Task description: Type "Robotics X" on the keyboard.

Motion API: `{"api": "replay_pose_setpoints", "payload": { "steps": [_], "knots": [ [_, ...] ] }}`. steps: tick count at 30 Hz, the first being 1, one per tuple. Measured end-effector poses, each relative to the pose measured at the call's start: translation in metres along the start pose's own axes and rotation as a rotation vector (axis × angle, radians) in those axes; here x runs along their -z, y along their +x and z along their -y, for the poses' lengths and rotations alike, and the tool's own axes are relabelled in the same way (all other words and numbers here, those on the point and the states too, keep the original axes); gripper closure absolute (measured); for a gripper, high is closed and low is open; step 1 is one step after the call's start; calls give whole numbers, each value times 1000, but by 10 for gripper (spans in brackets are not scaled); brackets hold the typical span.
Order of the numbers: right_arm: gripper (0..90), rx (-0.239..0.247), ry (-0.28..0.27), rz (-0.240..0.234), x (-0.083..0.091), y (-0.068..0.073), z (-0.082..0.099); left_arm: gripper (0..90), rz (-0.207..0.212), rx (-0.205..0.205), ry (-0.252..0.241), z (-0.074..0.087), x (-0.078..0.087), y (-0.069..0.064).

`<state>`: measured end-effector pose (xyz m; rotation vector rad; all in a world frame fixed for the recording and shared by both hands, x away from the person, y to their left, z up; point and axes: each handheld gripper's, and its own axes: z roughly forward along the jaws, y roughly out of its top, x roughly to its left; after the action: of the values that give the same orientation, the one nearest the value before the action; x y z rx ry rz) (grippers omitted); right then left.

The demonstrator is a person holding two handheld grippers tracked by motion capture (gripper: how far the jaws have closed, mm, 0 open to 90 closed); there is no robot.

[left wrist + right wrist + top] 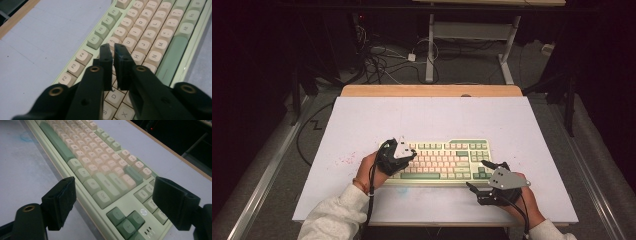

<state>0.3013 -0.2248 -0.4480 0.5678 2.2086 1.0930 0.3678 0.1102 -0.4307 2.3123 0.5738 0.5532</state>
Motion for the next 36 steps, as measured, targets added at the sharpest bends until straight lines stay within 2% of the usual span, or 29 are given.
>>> {"api": "replay_pose_setpoints", "payload": {
  "steps": [1, 4, 5, 8, 10, 11, 12, 14, 15, 18, 22, 26, 30, 36],
  "knots": [
    [201, 0, 1, 0, 0, 0, 0, 800, 1, -3, -8, 1, 2, 0],
    [205, -3, 1, 1, 0, 0, 0, 704, -3, -10, -13, 4, 5, 0],
    [206, -4, 2, 1, 0, -1, 0, 696, -10, -11, -16, 5, 6, 0],
    [210, -12, 2, 2, 0, -1, 0, 536, -3, -15, -16, 8, 9, 1],
    [224, -17, 2, 2, 1, -1, 0, 491, -16, -19, -26, 11, 11, 1],
    [230, -18, 3, 1, 1, -1, 0, 436, -27, -20, -40, 12, 12, 1],
    [259, -20, 1, -1, 1, -2, 0, 350, -36, -18, -52, 13, 14, 0],
    [332, -21, -5, -8, 2, -2, 0, 319, -48, -15, -69, 15, 16, -1],
    [354, -24, -6, -12, 2, -3, 0, 271, -54, -11, -79, 15, 17, -1],
    [502, -23, -3, -25, 2, -3, 1, 257, -78, -33, -107, 20, 21, -3],
    [667, -22, 13, -47, 2, -4, 0, 217, -121, -15, -160, 29, 30, -6],
    [824, -34, 36, -56, 0, -4, 0, 217, -135, 6, -191, 40, 39, -6],
    [898, -30, 51, -71, -3, -3, -2, 217, -160, 20, -188, 51, 45, -8],
    [900, -26, 65, -80, -7, -2, -4, 217, -167, 31, -178, 64, 53, -10]
  ]
}}
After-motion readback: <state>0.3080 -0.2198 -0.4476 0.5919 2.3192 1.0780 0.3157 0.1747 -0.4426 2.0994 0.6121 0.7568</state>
